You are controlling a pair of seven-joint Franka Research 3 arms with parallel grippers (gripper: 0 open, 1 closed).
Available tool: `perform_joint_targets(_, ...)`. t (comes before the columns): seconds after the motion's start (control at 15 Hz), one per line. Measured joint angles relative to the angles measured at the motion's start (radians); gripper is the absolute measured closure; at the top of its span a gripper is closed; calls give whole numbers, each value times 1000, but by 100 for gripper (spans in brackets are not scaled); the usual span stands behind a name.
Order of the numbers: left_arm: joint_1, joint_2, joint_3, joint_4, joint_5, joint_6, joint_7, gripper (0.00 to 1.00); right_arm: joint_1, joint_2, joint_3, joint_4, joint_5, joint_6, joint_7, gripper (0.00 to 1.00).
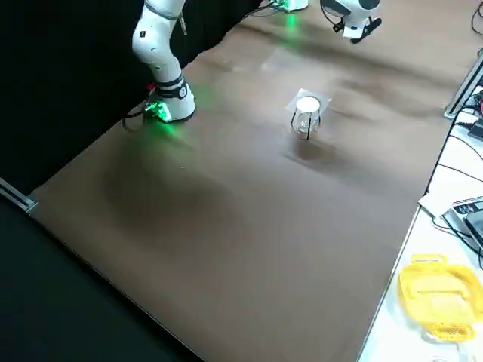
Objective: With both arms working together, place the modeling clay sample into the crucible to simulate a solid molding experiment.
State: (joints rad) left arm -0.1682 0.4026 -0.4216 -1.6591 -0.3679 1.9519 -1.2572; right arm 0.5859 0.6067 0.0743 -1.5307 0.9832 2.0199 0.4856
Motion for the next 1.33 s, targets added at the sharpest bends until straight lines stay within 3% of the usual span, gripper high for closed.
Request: perform_joint_targets(1.33,-28,29,-1,21,2,-7,-130,67,11,4,-1,14,1,21,0,95)
